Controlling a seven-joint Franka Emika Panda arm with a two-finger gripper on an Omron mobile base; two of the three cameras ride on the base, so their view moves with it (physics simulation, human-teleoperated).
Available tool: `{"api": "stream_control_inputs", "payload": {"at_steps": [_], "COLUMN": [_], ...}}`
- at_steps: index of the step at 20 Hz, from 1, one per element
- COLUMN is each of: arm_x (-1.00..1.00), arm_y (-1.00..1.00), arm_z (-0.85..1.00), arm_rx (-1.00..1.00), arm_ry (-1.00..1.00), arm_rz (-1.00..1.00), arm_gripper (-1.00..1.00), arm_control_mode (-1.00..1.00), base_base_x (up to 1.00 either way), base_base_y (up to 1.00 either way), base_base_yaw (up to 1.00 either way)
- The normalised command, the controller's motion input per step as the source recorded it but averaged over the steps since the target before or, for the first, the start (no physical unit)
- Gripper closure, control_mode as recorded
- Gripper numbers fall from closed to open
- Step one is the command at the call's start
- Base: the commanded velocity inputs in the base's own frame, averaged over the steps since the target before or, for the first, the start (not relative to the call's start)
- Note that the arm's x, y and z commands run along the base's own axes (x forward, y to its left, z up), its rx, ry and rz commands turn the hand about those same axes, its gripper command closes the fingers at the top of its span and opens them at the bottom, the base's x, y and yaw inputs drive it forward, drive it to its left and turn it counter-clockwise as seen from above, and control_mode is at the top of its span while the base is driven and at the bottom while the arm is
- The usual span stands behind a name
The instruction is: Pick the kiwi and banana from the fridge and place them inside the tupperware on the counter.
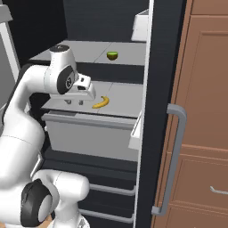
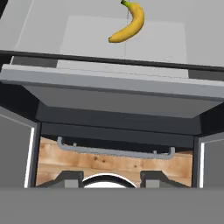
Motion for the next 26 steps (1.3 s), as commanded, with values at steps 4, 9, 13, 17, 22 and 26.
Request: {"api": "stream_control_inputs", "payload": {"at_steps": [4, 9, 13, 17, 22, 26], "arm_x": [0.38, 0.51, 0.59, 0.23, 0.03, 0.2], "arm_y": [-0.01, -0.03, -0.09, -0.12, -0.01, 0.0], "arm_z": [0.0, -0.12, -0.17, -0.25, -0.42, -0.37], "arm_rx": [0.0, 0.0, 0.0, 0.0, 0.0, 0.0], "arm_ry": [0.23, 0.11, 0.0, 0.0, -0.08, -0.11], "arm_rz": [-0.04, -0.1, -0.02, 0.0, 0.0, -0.12], "arm_gripper": [-1.0, -1.0, -1.0, -1.0, -1.0, -1.0], "arm_control_mode": [-1.0, -1.0, -1.0, -1.0, -1.0, -1.0], "base_base_x": [0.0, 0.0, 0.0, 0.0, 0.0, 0.0], "base_base_y": [0.0, 0.0, 0.0, 0.0, 0.0, 0.0], "base_base_yaw": [0.0, 0.0, 0.0, 0.0, 0.0, 0.0]}}
